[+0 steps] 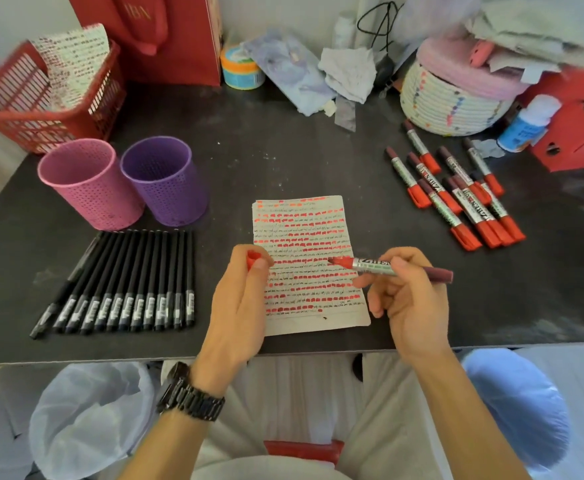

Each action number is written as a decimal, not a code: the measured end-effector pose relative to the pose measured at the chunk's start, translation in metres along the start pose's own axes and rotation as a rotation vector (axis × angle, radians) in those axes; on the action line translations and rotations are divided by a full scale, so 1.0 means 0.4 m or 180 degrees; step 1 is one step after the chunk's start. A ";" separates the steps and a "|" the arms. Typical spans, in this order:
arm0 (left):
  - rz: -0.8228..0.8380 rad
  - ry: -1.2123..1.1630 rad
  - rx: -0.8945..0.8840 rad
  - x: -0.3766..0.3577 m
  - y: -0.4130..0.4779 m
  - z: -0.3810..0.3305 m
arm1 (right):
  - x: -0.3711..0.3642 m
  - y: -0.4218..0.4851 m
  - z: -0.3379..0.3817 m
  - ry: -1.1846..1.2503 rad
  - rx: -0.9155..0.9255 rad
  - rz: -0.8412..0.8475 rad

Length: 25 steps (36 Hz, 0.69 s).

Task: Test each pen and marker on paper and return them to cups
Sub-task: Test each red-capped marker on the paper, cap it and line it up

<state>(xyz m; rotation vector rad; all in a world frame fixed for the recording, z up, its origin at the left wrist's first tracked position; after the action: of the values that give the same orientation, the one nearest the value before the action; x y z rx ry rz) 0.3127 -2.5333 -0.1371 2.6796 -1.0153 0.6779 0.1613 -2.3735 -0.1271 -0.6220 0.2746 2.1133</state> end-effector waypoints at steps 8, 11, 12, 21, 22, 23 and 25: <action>-0.0016 0.0810 -0.0555 -0.018 -0.016 0.001 | -0.002 -0.004 0.002 -0.0218 0.0147 0.0161; 0.0024 0.0597 -0.0440 -0.012 -0.011 -0.001 | -0.007 -0.008 0.008 -0.0177 0.0182 0.0296; 0.0036 0.0556 -0.0421 -0.010 -0.009 0.000 | -0.009 -0.009 0.009 -0.0179 0.0183 0.0334; 0.0151 0.0640 -0.0289 -0.016 -0.008 0.009 | -0.012 -0.011 0.008 -0.0231 0.0117 0.0466; 0.0153 0.0632 -0.0313 -0.015 -0.008 0.008 | -0.011 -0.011 0.007 -0.0240 0.0112 0.0470; 0.0148 0.0613 -0.0333 -0.014 -0.009 0.006 | -0.010 -0.011 0.006 -0.0251 0.0102 0.0487; 0.0127 0.0569 -0.0370 -0.013 -0.010 0.004 | -0.009 -0.011 0.004 -0.0311 0.0078 0.0539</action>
<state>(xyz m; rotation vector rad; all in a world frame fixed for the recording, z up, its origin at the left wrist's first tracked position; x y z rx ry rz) 0.3127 -2.5279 -0.1409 2.4558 -1.0299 0.8227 0.1660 -2.3727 -0.1239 -0.4941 0.3073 2.2916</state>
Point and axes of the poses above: each hand's wrist, its own y-axis towards the middle knuckle, its own x-axis out of the back of the hand, z = x × y, the point moved 4 cm from there along y, towards the middle knuckle, and after that the axes turned 13 degrees about y, right-handed, at the moved point
